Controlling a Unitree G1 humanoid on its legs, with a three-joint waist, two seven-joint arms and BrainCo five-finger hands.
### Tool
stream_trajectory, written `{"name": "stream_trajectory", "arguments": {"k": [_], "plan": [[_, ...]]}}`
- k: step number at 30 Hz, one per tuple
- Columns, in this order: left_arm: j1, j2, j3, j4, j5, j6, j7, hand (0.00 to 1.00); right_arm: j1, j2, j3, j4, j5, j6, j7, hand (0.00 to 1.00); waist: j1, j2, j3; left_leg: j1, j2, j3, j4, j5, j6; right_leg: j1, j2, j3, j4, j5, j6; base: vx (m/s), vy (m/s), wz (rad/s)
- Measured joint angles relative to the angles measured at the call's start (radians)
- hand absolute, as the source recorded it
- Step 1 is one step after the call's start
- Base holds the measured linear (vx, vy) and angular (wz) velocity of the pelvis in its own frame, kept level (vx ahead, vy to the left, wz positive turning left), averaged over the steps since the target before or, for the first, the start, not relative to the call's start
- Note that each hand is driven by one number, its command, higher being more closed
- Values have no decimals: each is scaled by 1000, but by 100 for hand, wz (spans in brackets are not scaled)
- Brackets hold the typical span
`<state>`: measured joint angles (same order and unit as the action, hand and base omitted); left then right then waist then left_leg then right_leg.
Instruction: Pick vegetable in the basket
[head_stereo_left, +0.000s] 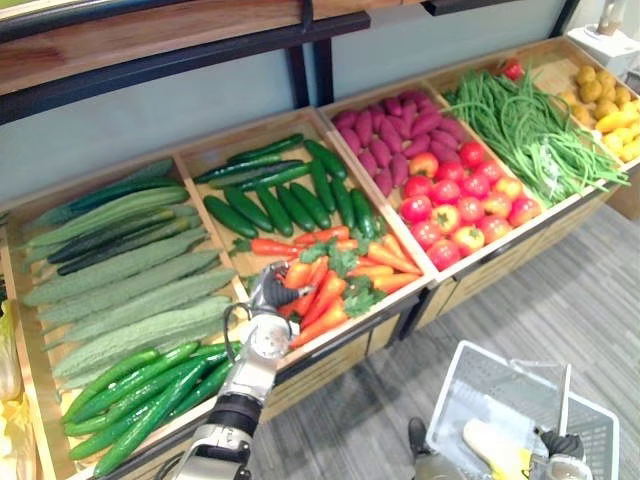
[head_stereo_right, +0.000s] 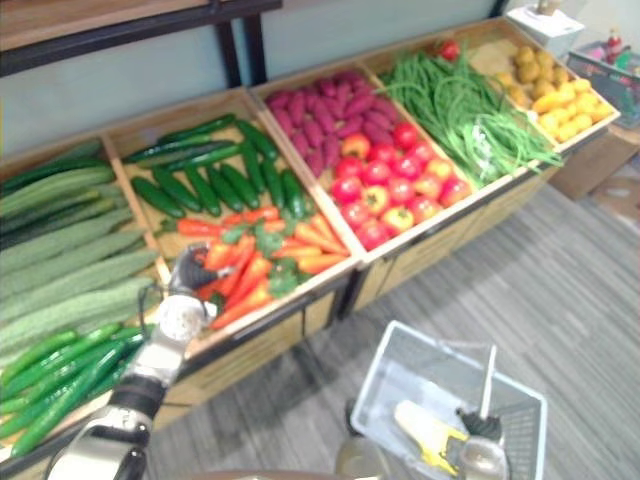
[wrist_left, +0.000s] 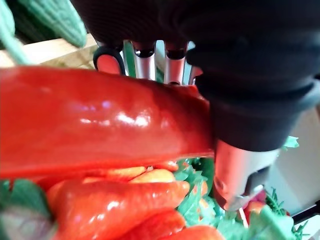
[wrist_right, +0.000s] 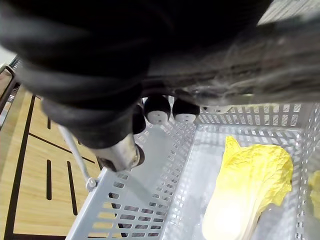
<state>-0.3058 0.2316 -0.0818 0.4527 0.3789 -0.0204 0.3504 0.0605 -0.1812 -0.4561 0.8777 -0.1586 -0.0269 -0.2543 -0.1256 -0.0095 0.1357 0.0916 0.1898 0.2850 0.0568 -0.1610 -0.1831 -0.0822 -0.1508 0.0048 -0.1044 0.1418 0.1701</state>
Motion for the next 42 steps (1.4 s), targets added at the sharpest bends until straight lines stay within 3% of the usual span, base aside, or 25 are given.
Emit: {"name": "stream_trajectory", "arguments": {"k": [9, 14, 20, 23, 32, 42], "plan": [[70, 16, 7, -174, 60, -28, -1, 100, 14, 2, 15, -4, -1, 0, 4, 100, 21, 3, -21, -1, 0, -2, 1, 0, 0, 1, -1, -2, 0, 0, 0, 0, 0, 0], [104, 74, -39, -274, 54, -74, -37, 100, 16, 1, 45, -11, -2, -1, 18, 100, 25, 3, -26, -1, -2, -9, 6, 0, 0, 7, -5, -7, 0, 0, 0, -4, -9, 3], [107, 93, -213, -418, 14, -123, -92, 100, 33, -7, 119, -100, -38, -2, 34, 100, 24, 2, -42, -5, -4, 7, 12, -3, 1, -4, -3, 18, 0, 3, 4, -5, -5, -8], [92, 78, -360, -463, -21, -161, -126, 100, 60, -16, 166, -188, -38, -8, 51, 100, 23, 0, -68, -2, -4, 36, 15, -10, 3, -19, 1, 49, 0, 8, 4, 10, 6, -23], [-15, -4, -594, -392, -25, -185, -195, 100, 141, -20, 250, -450, -38, -21, 91, 100, 16, -1, -70, 21, -6, 92, 16, -16, 2, -38, 13, 106, 23, 9, 5, -10, 0, -18], [-54, -81, -711, -196, -5, -180, -220, 100, 222, -19, 275, -656, -35, -33, 92, 100, -7, -16, -68, 33, -12, 130, 15, -22, 2, -58, 15, 141, 30, 11, 8, -3, 2, -12]]}}
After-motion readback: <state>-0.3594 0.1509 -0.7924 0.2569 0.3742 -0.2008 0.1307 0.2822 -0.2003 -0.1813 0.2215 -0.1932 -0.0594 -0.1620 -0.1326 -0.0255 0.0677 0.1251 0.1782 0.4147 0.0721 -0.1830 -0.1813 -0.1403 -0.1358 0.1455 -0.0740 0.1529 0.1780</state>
